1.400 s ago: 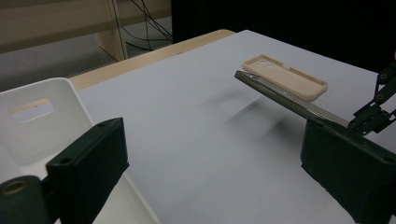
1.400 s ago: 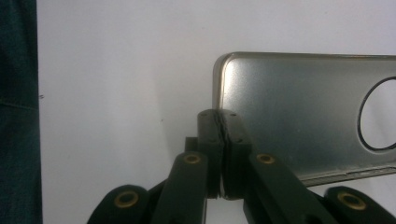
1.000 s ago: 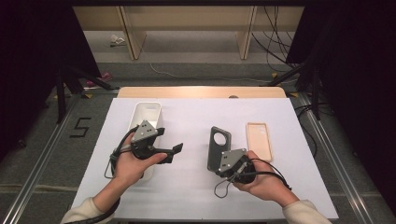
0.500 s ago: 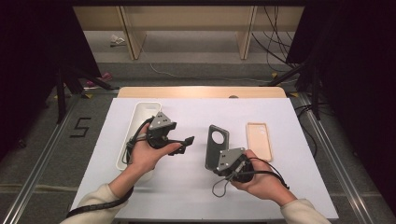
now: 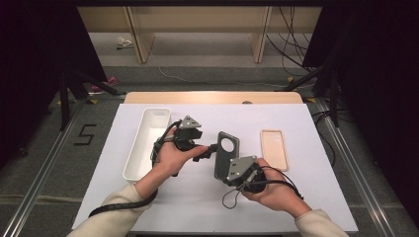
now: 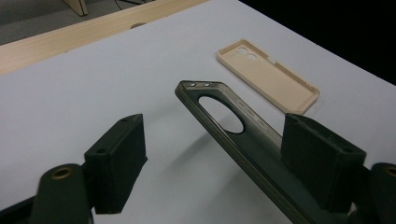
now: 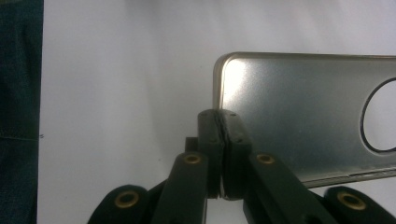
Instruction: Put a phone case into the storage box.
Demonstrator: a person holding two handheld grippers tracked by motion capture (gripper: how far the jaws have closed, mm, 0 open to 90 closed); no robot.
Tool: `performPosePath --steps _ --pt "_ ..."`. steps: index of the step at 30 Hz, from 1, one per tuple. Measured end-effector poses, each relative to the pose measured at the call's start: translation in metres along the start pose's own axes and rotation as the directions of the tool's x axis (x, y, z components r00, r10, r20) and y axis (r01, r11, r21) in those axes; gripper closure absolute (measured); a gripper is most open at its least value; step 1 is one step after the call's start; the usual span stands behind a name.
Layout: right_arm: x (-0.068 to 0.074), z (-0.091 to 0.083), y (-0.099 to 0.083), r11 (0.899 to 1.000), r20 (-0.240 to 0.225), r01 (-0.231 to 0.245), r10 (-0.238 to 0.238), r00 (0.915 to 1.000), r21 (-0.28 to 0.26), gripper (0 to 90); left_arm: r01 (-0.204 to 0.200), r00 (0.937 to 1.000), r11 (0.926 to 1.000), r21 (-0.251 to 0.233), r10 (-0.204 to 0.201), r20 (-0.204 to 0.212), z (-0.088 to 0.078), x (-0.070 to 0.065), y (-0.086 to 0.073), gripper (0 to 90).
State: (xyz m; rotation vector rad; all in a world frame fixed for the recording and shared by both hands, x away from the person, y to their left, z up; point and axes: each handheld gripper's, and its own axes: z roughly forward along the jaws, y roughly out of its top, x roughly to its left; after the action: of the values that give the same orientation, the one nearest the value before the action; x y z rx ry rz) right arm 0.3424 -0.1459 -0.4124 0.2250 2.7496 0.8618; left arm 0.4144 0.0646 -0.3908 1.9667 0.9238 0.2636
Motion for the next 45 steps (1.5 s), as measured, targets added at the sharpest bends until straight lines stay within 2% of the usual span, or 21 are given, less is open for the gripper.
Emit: performPosePath --steps 3,8,12,16,19,23,25,27,30,32,34,35,37,38,39,41,42,43,44,45 --pt "0.0 0.001 0.001 1.0 0.001 0.002 -0.002 1.0 0.0 88.7 0.014 0.9999 0.9996 0.025 -0.014 -0.006 0.009 0.0 0.005 25.4" --pt "0.002 0.001 0.004 1.0 0.0 0.01 -0.01 0.9999 -0.004 88.7 0.059 0.9982 0.9954 0.075 -0.058 -0.016 0.024 0.005 0.012 32.0" --pt "0.003 0.0 0.006 1.0 0.0 0.021 -0.021 0.9998 -0.007 88.7 0.103 0.9946 0.9885 0.11 -0.101 -0.024 0.034 0.01 0.015 40.4" --pt "0.003 0.0 0.007 1.0 0.008 0.028 -0.028 0.9996 -0.011 88.7 0.145 0.9894 0.9797 0.138 -0.144 -0.02 0.04 0.013 0.016 45.0" --pt "0.004 -0.001 0.008 1.0 0.007 0.025 -0.025 0.9997 -0.012 88.7 0.188 0.982 0.9695 0.157 -0.189 -0.01 0.043 0.015 0.015 50.8" --pt "0.004 -0.001 0.008 1.0 0.008 0.028 -0.028 0.9996 -0.013 88.7 0.211 0.9769 0.9623 0.172 -0.214 -0.002 0.045 0.017 0.013 54.5" --pt "0.004 -0.001 0.008 0.999 0.009 0.03 -0.03 0.9995 -0.011 88.7 0.23 0.972 0.958 0.171 -0.235 0.007 0.045 0.018 0.012 58.7" --pt "0.005 0.0 0.008 0.999 0.011 0.039 -0.039 0.9992 -0.01 88.7 0.253 0.9655 0.9528 0.168 -0.26 0.019 0.045 0.019 0.011 64.1" --pt "0.006 0.002 0.008 0.999 0.009 0.051 -0.051 0.9987 0.004 88.8 0.294 0.9523 0.9434 0.153 -0.303 0.037 0.044 0.018 0.011 70.0" --pt "0.007 0.003 0.008 0.999 0.009 0.052 -0.052 0.9986 0.007 88.7 0.316 0.9443 0.9389 0.136 -0.325 0.05 0.043 0.016 0.012 71.6" --pt "0.007 0.005 0.008 0.998 0.017 0.064 -0.064 0.9978 0.015 88.8 0.316 0.9436 0.9414 0.118 -0.325 0.064 0.04 0.011 0.013 74.6" --pt "0.008 0.007 0.007 0.998 0.006 0.062 -0.062 0.9981 0.025 88.8 0.314 0.9435 0.9437 0.105 -0.322 0.078 0.039 0.008 0.014 76.2" --pt "0.009 0.011 0.007 0.997 0.006 0.064 -0.064 0.9979 0.048 88.6 0.329 0.9332 0.9405 0.083 -0.338 0.123 0.036 0.001 0.016 80.0" --pt "0.009 0.012 0.006 0.996 0.003 0.063 -0.064 0.998 0.056 88.3 0.325 0.9325 0.9431 0.071 -0.332 0.143 0.035 -0.003 0.017 81.3" --pt "0.009 0.014 0.005 0.996 0.004 0.065 -0.065 0.9979 0.06 88.0 0.291 0.9451 0.9551 0.053 -0.296 0.138 0.033 -0.007 0.019 81.7" --pt "0.008 0.015 0.004 0.997 0.01 0.045 -0.046 0.9989 0.059 84.3 0.225 0.9673 0.9743 0.018 -0.225 0.117 0.028 -0.014 0.02 81.8" --pt "0.007 0.014 0.003 0.998 0.018 0.039 -0.04 0.999 0.053 80.9 0.199 0.9738 0.98 -0.001 -0.198 0.112 0.026 -0.016 0.02 81.8" --pt "0.006 0.013 0.002 0.999 0.036 0.026 -0.028 0.999 0.041 74.9 0.174 0.9792 0.9845 -0.022 -0.171 0.109 0.024 -0.017 0.021 81.8" --pt "0.004 0.013 0.0 1.0 0.052 0.012 -0.013 0.9986 0.025 67.4 0.135 0.9872 0.9901 -0.04 -0.131 0.091 0.022 -0.018 0.021 81.7" --pt "0.002 0.012 -0.001 1.0 0.068 -0.004 0.003 0.9977 0.014 60.1 0.116 0.991 0.9922 -0.047 -0.112 0.074 0.02 -0.017 0.02 81.7"
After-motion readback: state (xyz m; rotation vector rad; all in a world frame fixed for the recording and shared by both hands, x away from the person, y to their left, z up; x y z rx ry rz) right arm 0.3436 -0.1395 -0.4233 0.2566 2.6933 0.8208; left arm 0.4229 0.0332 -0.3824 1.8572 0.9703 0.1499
